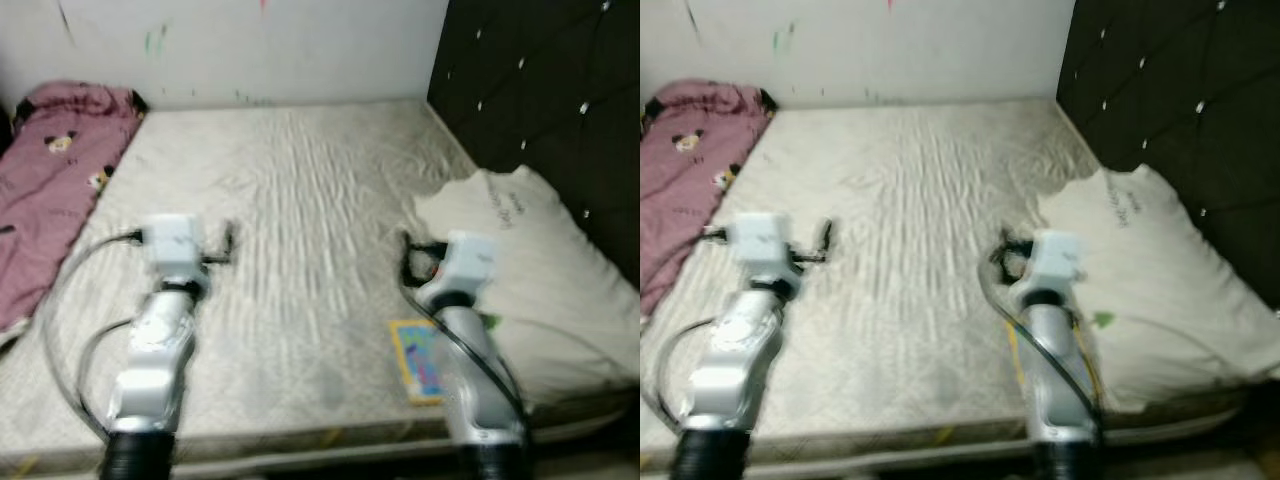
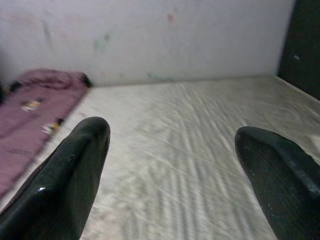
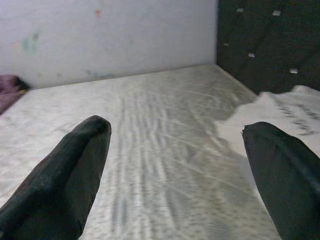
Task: Clean up the room
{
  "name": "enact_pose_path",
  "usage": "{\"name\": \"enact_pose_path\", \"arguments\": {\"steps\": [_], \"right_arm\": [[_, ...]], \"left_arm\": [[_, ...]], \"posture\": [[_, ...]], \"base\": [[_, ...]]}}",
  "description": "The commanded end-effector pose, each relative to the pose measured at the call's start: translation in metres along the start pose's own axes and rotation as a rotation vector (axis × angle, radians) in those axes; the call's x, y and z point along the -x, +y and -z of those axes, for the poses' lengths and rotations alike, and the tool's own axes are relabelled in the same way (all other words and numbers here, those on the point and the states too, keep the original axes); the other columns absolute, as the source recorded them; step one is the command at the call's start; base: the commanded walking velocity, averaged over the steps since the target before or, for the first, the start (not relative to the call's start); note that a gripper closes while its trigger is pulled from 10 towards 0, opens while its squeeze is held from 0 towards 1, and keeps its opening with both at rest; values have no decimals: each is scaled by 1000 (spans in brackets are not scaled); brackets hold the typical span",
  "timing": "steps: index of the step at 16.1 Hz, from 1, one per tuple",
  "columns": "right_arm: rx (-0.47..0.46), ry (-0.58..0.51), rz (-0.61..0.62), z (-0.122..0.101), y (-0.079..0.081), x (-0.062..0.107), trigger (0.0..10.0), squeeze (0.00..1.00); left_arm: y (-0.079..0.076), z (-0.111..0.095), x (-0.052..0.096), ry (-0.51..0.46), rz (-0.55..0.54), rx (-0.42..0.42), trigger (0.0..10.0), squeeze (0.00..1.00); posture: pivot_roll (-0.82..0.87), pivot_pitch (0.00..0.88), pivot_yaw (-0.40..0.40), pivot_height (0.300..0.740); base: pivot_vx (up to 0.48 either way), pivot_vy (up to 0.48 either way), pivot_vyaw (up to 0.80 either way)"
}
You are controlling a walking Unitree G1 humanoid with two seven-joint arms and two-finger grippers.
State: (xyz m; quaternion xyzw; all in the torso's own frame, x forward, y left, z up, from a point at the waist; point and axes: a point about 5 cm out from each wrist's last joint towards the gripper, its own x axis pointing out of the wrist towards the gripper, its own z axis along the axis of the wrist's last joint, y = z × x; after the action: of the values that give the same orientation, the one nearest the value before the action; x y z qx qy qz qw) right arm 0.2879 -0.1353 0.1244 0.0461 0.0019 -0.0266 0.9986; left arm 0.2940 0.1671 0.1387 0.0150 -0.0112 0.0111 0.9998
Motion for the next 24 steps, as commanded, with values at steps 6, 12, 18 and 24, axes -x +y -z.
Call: {"name": "enact_pose_path", "arguments": {"steps": [6,12,18,24], "right_arm": [[13,-3,18,-3,-8,0,10000,0],[28,-1,0,-2,-6,-1,10000,0],[22,10,8,0,-7,-3,10000,0],[23,13,5,0,-7,-6,10000,0]], "left_arm": [[-6,-1,-1,6,23,20,10000,0],[-6,-2,-1,10,23,24,10000,0],[-1,-1,-1,21,14,19,10000,0],[-1,-3,-1,7,12,25,10000,0]], "posture": [[16,0,40,740],[18,0,40,740],[23,0,36,740],[22,0,34,740]], "base": [[0,480,0],[0,480,99],[0,480,100],[0,480,0]]}}
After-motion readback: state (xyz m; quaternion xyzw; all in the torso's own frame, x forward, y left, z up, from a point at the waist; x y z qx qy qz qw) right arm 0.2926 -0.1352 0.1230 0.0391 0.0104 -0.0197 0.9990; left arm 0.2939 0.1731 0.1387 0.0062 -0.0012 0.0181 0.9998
